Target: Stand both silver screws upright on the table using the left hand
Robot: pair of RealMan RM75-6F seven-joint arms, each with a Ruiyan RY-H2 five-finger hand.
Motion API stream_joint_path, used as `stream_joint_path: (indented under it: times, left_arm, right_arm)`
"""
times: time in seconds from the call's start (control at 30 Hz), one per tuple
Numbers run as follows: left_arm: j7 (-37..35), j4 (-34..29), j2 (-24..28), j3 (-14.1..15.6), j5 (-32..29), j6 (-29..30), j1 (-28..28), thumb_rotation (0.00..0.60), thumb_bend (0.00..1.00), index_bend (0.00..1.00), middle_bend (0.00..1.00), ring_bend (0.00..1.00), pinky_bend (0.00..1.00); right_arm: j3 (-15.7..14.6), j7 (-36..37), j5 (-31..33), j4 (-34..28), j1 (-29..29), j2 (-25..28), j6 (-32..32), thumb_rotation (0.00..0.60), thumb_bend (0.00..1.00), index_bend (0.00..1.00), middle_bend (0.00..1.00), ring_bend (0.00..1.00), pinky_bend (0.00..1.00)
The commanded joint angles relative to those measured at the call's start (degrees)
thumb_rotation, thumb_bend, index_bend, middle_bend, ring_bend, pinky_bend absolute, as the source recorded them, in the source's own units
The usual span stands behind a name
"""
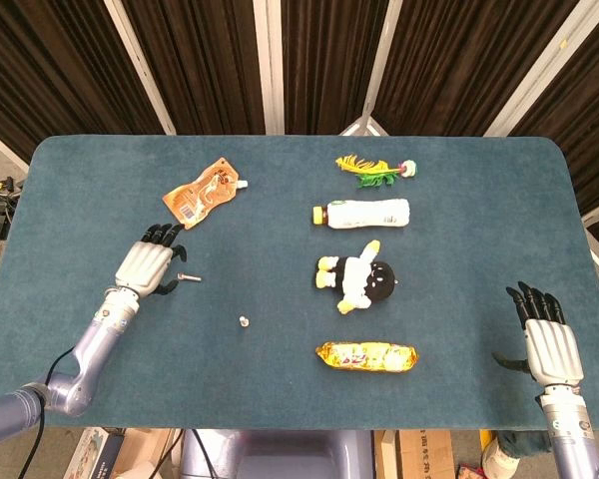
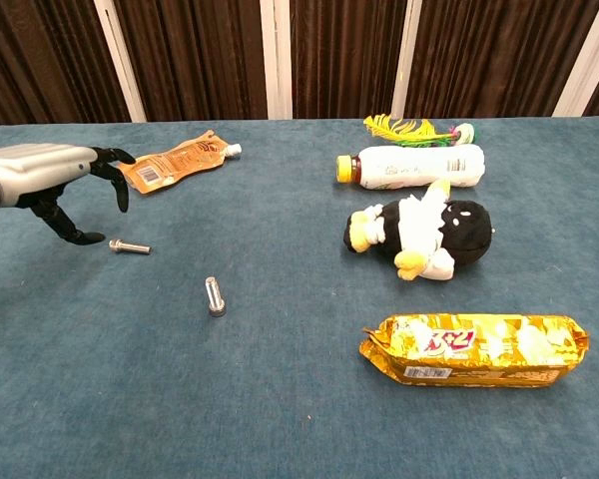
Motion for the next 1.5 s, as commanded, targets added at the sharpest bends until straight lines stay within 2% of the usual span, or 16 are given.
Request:
stream_joint_path:
  times: [0.03,0.7,1.5]
  left_arm:
    - [1.8,1.3,-1.6,0.8,0.5,0.6,-0.2,0.600,0.42,0.42,0.03,0.00,0.00]
    - [2.0,6.9,-7.9,1.0,1.4,2.1,-0.6,0.600,0.43,0.46,0.03,0.00,0.00]
    - [3.2,9.2,-10.7,0.8,1.2,2.1,-0.8,0.600,0.49,0.50,0.04,0.00,0.00]
  right_arm:
    - [0.1,0.2,0.2,0.0,-0.1,0.1,0.1,0.600,0.00,0.13,0.05,0.01,0.00]
    - [0.2,1.1,0.4,-0.2,-0.1,0.3,0.0,0.600,0.00,0.13,0.05,0.01,0.00]
    - [0.6,2.0,0.8,-0.2,-0.3,0.5,0.2,0.600,0.00,0.13,0.05,0.01,0.00]
